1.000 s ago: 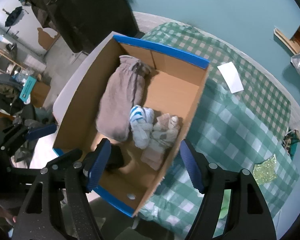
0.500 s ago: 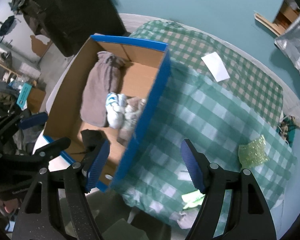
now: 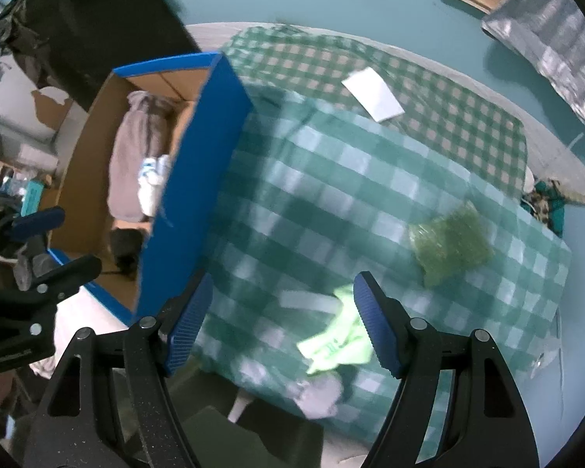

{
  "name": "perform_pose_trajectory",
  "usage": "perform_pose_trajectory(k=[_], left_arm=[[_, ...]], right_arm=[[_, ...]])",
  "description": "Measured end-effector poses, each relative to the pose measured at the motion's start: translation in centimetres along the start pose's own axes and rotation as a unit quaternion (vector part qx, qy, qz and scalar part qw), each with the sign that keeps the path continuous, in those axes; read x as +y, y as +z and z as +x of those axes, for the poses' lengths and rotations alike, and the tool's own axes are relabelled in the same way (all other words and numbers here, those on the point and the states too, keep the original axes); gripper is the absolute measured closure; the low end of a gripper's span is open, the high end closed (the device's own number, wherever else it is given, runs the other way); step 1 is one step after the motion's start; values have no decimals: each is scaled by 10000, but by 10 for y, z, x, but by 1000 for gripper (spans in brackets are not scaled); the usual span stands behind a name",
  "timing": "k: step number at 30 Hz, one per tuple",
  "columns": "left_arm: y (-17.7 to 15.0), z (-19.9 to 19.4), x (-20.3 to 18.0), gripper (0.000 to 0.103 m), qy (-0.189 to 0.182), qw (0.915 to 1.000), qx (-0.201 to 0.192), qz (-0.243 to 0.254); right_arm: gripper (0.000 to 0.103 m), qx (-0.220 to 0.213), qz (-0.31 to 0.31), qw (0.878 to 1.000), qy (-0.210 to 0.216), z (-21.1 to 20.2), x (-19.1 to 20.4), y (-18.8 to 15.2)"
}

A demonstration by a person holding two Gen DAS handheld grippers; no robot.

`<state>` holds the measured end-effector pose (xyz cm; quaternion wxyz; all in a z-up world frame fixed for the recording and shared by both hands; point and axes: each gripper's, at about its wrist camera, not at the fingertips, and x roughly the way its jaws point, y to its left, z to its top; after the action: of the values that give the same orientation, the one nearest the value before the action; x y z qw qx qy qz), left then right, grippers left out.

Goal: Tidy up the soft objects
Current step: 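Withdraw both tools from the box back over the table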

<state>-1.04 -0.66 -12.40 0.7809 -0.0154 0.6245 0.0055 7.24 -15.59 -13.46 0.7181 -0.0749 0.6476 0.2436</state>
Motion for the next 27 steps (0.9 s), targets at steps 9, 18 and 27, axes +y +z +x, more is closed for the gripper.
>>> perform_pose_trajectory(k=[9, 18, 27], left_arm=[[3, 14, -43, 32, -152, 9989, 157, 421], [2, 42, -80, 32, -217, 9954, 377, 852], [-4, 76, -102, 32, -210, 9899, 590, 1274]], right_arm=[[27, 132, 352, 9992, -145, 6, -42, -22], [27, 400, 637, 9970, -167, 35, -69, -47], [26, 553, 730, 9958, -97, 67, -78, -59]])
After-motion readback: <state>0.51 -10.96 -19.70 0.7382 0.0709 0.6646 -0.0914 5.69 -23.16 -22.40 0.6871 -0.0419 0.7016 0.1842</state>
